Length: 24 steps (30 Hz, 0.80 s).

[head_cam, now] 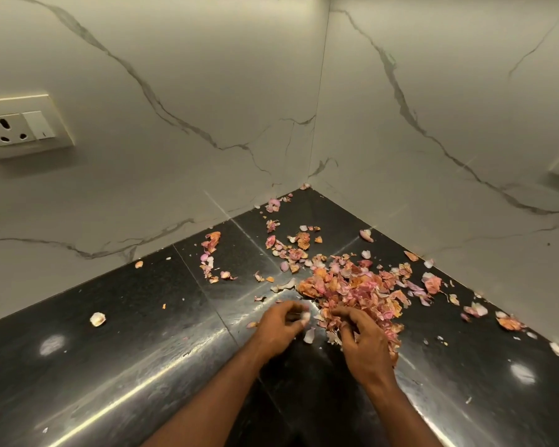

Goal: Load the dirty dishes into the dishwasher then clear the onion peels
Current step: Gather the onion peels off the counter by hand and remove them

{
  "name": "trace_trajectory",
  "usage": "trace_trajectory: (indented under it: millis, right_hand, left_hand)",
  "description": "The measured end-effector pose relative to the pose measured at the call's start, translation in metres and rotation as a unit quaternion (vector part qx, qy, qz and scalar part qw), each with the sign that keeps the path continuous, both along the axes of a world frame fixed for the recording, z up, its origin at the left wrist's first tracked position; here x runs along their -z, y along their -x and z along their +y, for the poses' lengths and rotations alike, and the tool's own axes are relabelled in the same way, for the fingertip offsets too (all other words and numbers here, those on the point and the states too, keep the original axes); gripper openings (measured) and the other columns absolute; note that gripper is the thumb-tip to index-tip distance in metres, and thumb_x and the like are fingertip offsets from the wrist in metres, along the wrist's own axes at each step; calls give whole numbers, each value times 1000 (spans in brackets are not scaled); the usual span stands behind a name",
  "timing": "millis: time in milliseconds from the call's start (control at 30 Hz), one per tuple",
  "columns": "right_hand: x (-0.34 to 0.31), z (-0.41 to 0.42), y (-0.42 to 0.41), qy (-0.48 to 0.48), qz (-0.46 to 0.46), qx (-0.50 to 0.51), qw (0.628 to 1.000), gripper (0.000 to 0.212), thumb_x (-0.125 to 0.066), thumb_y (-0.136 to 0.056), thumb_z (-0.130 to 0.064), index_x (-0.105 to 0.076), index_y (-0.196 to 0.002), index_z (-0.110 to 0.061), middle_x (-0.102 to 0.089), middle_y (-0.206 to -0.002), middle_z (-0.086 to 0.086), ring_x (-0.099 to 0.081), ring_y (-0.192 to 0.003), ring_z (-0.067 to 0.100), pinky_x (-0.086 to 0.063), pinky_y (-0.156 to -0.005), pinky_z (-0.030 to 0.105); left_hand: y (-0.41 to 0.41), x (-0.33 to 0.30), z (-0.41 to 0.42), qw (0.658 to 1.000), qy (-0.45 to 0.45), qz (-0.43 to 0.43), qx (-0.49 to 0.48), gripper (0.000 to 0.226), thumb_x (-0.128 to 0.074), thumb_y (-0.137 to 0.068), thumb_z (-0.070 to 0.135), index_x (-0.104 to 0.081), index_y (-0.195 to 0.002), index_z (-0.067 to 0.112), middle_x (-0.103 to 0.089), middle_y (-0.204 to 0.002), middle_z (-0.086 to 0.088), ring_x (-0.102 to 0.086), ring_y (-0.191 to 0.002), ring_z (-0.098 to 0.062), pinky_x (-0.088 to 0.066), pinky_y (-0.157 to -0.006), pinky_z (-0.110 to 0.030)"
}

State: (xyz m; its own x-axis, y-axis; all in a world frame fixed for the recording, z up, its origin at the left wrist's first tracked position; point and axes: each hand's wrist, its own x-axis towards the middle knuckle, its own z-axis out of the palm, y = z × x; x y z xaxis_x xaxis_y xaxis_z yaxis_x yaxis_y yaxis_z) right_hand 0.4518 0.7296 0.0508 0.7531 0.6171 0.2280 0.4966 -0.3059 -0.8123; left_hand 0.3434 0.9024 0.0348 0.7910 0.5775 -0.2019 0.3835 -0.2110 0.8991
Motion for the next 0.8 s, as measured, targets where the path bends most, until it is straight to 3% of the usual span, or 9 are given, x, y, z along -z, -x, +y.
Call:
trace_trajectory:
  millis: [67,167,267,367,467,567,700,800]
  right_hand:
    - [-1,-6,-1,2,5,11,1000,40,-61,-97,0,-71,-115,-34,-64,-116,-25,-55,-111,-15,-45,-87,3]
    - [-1,-10,-1,6,6,22,1000,41,-61,-97,-2,-70,-115,-37,-67,-115,-21,-56,-109,-16,-46,-86,4]
    - [2,-3,6,1,5,-1,1000,39,-60,-96,2,-73,-113,-31,-69,-111,-19,-61,-105,-11,-51,-90,10]
    - [6,10,13,-1,0,-30,1000,38,-60,-95,3,-74,-113,-27,-70,-110,-19,-64,-106,-4,-56,-92,23]
    - [7,19,18,5,-9,-52,999,36,-59,-96,1,-74,-113,-26,-69,-109,-20,-63,-105,-3,-56,-89,23]
    - [5,19,18,4,-10,-55,998,35,-59,-97,0,-74,-114,-26,-69,-109,-20,-63,-104,-3,-56,-87,22]
    - [6,9,13,-9,-2,-34,999,37,-60,-97,2,-74,-114,-28,-70,-108,-20,-66,-102,-2,-55,-86,19]
    - [8,3,10,-20,8,-16,1000,39,-60,-96,4,-74,-115,-27,-71,-108,-19,-67,-98,-1,-54,-84,18]
  left_hand:
    - [4,2,0,997,14,-59,-48,34,-65,-98,5,-66,-123,29,-68,-120,12,-64,-113,-1,-55,-103,-28]
    - [23,9,13,984,-68,-49,-155,32,-63,-100,7,-64,-122,30,-66,-122,13,-63,-108,0,-55,-97,-25]
    - [48,16,36,963,-203,61,-167,25,-69,-97,15,-63,-120,25,-59,-117,7,-59,-102,-6,-54,-92,-27]
    - [59,13,46,939,-257,202,-107,25,-73,-95,35,-60,-112,23,-53,-111,4,-50,-103,-13,-48,-91,-30]
    - [52,11,48,942,-247,201,-106,11,-75,-94,30,-70,-94,20,-67,-102,2,-60,-89,-11,-50,-80,-29]
    - [46,12,44,939,-253,208,-103,13,-71,-96,24,-68,-84,21,-68,-90,2,-62,-80,-10,-53,-75,-32]
    - [33,8,32,945,-249,205,-61,9,-64,-101,24,-66,-93,21,-66,-91,4,-62,-84,-11,-52,-78,-32]
    - [15,1,11,987,-133,88,22,15,-61,-100,10,-66,-105,23,-71,-99,7,-67,-93,-7,-55,-82,-27]
